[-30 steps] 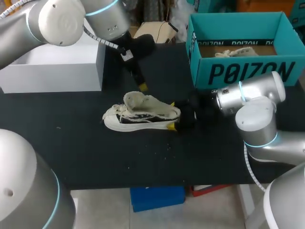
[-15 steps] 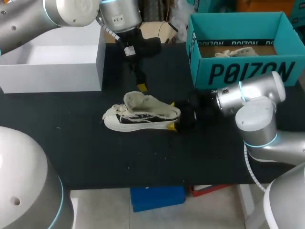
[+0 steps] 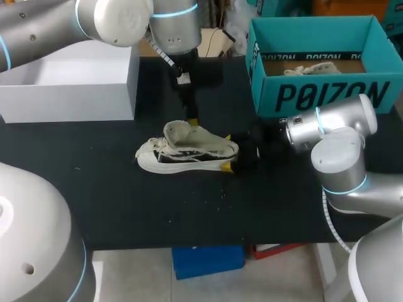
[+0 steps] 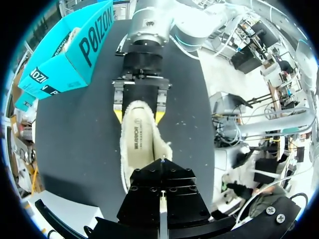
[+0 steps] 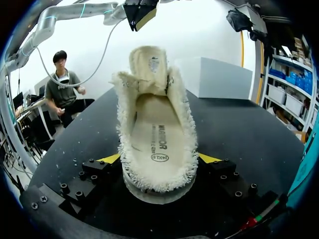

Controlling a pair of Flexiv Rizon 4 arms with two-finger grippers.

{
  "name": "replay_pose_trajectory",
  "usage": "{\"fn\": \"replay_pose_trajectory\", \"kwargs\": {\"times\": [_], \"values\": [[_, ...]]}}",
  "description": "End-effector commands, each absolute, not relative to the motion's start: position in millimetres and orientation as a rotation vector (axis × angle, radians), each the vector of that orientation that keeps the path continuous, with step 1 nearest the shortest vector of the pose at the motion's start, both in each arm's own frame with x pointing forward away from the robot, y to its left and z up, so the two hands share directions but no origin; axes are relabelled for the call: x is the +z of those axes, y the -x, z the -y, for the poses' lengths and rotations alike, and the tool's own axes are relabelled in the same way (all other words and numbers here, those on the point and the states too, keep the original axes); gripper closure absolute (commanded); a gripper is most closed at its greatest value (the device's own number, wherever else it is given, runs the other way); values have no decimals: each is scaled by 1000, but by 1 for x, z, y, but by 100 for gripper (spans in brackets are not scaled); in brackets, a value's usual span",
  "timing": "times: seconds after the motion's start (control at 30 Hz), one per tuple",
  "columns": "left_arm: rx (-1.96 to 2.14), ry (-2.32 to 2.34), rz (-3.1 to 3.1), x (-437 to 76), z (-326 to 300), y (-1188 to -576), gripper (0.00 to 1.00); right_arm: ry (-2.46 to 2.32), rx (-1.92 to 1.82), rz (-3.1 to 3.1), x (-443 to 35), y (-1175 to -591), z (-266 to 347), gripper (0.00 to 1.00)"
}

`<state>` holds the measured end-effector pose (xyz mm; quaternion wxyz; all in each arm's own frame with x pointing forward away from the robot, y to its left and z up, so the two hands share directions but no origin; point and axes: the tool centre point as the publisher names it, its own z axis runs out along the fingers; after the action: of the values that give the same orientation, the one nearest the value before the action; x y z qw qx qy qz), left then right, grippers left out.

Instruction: Take the shoe out of the shoebox, open the shoe tongue, remove and reinsert the insole, then place the shoe into the shoebox

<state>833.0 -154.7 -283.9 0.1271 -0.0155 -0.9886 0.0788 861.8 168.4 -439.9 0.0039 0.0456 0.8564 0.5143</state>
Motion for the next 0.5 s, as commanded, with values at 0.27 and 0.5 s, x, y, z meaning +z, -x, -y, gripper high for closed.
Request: {"fn": "replay_pose_trajectory", "kwargs": {"times": [0.27, 0.5], "values": [[218, 84, 2869, -316, 154, -844, 100, -145, 1611, -2684, -442, -862, -167, 100], [210, 142, 2857, -327, 155, -848, 100, -145, 1611, -2684, -442, -862, -167, 100]]}}
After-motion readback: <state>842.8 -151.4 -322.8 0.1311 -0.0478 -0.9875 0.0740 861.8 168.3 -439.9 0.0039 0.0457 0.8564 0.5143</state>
